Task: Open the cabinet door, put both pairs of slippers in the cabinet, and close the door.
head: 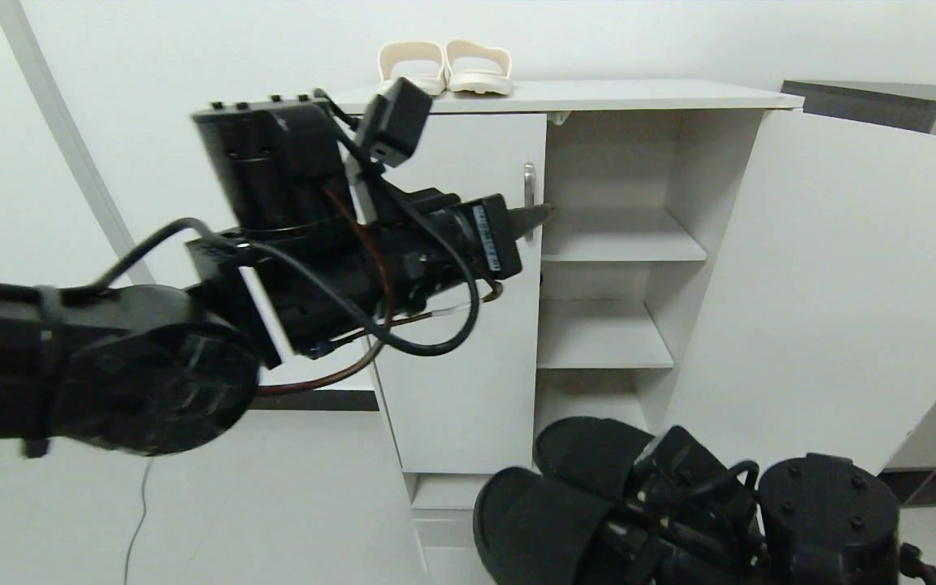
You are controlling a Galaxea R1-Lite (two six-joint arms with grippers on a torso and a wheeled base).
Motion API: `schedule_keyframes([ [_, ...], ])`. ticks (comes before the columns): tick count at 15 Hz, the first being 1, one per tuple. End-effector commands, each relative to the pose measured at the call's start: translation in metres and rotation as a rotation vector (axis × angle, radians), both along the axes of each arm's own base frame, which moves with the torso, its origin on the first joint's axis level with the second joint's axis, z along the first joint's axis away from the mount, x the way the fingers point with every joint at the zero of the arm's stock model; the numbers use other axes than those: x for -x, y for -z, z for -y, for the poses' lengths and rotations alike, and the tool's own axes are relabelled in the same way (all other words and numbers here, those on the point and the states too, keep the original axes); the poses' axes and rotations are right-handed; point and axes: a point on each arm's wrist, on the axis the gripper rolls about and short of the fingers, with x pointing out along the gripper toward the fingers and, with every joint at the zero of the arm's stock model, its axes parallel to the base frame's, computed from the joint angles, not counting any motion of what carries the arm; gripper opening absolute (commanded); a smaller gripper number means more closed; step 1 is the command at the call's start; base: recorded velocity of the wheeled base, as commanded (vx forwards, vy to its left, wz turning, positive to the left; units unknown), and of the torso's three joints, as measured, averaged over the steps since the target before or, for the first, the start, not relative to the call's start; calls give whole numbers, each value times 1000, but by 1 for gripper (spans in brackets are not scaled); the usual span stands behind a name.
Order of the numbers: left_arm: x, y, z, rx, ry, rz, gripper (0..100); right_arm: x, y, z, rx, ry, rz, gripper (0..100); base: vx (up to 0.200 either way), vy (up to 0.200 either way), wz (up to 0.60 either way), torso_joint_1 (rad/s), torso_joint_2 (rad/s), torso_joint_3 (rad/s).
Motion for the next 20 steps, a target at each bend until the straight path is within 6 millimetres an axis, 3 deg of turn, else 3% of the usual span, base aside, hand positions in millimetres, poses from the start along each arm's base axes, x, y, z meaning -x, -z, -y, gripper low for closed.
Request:
schedule_keyframes([
  [1, 56, -16, -72, -12, -187, 65, 0, -24, 1, -16, -7, 114, 24, 0, 0, 0, 0, 0, 0, 0],
  [2, 75, -16, -89, -23, -237, 75, 0, -44, 7, -22, 16, 252, 47, 0, 0, 0, 0, 0, 0, 0],
  [5, 135, -8, -133, -40, -416, 47, 0, -79, 17, -29, 47, 536, 104, 0, 0, 0, 0, 0, 0, 0],
  [7, 170, 3, -169, -74, -570, 45, 0, -94, 16, -26, 25, 610, 116, 0, 0, 0, 0, 0, 0, 0],
  [9, 199, 19, -192, -115, -739, 64, 0, -99, 15, -22, 22, 633, 119, 0, 0, 0, 0, 0, 0, 0],
  [11, 219, 41, -202, -147, -884, 80, 0, -99, 15, -21, 19, 636, 121, 0, 0, 0, 0, 0, 0, 0],
  [12, 234, 64, -208, -146, -1012, 64, 0, -99, 16, -22, 23, 637, 122, 0, 0, 0, 0, 0, 0, 0],
  [15, 252, 123, -212, -181, -1176, 12, 0, -99, 17, -22, 25, 635, 120, 0, 0, 0, 0, 0, 0, 0],
  [20, 272, 192, -210, -221, -1184, -29, 0, -97, 21, -22, 31, 634, 116, 0, 0, 0, 0, 0, 0, 0],
])
